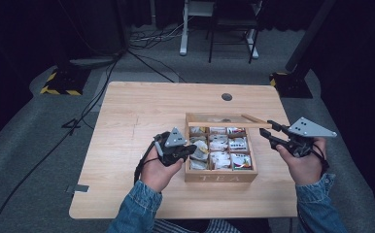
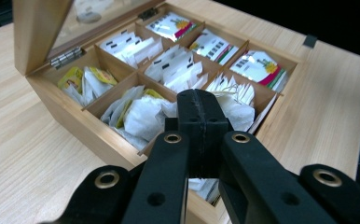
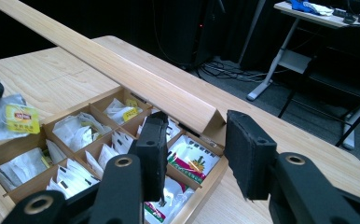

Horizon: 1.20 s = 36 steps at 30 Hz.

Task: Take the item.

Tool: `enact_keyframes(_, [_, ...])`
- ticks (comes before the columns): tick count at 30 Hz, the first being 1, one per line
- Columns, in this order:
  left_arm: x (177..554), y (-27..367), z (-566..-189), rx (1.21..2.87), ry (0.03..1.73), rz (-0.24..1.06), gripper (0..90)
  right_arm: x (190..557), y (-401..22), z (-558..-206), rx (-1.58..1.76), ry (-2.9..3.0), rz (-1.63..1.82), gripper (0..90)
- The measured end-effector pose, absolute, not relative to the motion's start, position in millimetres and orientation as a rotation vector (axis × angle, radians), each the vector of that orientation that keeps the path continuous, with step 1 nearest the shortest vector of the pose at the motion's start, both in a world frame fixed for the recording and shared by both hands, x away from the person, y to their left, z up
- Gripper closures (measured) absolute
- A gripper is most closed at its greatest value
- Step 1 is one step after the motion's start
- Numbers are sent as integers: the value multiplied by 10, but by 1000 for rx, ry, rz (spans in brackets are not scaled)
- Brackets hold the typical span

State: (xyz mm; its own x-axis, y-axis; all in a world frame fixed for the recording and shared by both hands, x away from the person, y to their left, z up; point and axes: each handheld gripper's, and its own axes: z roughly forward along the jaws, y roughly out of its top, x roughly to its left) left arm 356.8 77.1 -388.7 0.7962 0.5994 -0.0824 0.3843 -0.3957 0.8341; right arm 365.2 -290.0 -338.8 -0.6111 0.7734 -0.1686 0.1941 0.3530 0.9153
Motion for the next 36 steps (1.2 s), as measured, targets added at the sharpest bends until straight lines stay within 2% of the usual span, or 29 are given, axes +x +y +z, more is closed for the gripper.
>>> enact_keyframes(7, [3540, 825, -3824, 2004, 723, 277, 900, 3652, -2899, -3388, 839, 2019, 1250, 601])
enact_keyframes(22, [3468, 1010, -3718, 2017, 748, 371, 900, 3656, -2900, -3387, 839, 2017, 1252, 601])
enact_keyframes(36, [3398, 1421, -3645, 1988, 821, 454, 900, 3661, -2904, -3390, 841, 2014, 1261, 600])
